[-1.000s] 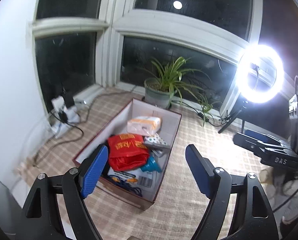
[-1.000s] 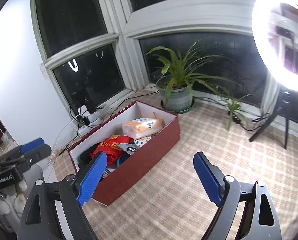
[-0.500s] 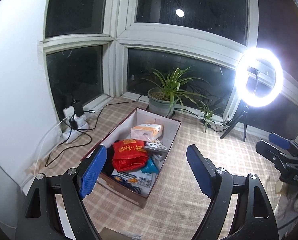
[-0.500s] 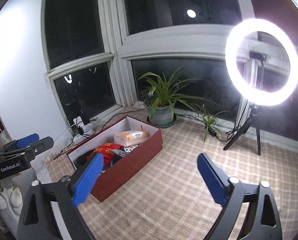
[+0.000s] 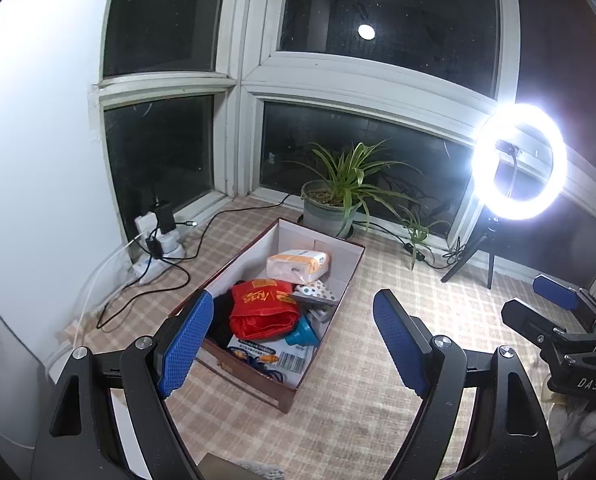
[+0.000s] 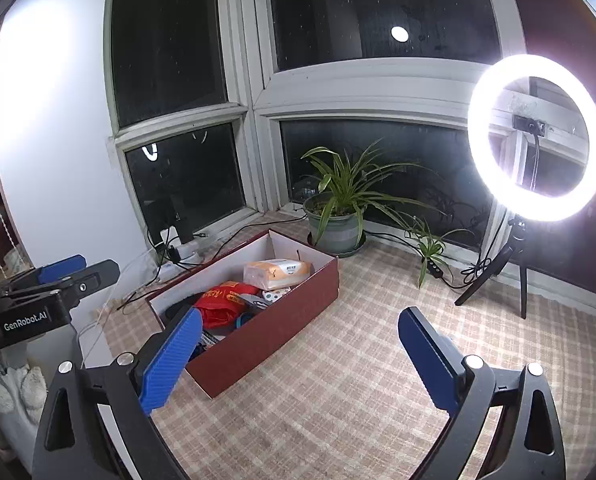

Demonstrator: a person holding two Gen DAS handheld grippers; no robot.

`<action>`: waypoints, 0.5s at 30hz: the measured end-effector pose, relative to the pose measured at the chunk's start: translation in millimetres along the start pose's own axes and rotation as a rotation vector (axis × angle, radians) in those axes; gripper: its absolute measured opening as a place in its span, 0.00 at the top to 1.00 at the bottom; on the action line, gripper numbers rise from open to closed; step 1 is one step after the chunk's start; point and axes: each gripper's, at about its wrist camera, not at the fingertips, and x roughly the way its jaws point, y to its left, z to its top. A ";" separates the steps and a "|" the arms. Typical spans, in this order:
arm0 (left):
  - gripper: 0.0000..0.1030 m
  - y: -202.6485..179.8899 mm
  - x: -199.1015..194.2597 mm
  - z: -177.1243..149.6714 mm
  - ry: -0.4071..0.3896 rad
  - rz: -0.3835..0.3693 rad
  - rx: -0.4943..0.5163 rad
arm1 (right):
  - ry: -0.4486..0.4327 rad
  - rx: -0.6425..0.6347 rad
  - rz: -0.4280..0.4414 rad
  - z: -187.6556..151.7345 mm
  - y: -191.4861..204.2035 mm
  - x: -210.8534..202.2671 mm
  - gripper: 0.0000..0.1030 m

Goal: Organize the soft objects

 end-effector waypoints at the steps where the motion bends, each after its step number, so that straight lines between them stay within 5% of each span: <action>1: 0.20 0.5 0.4 -0.1 0.001 0.000 0.000 | 0.001 -0.001 -0.002 -0.2 0.3 0.5 0.05; 15: 0.20 -0.1 0.4 0.1 0.007 -0.010 0.003 | 0.019 -0.007 -0.012 -3.1 -0.1 5.8 0.04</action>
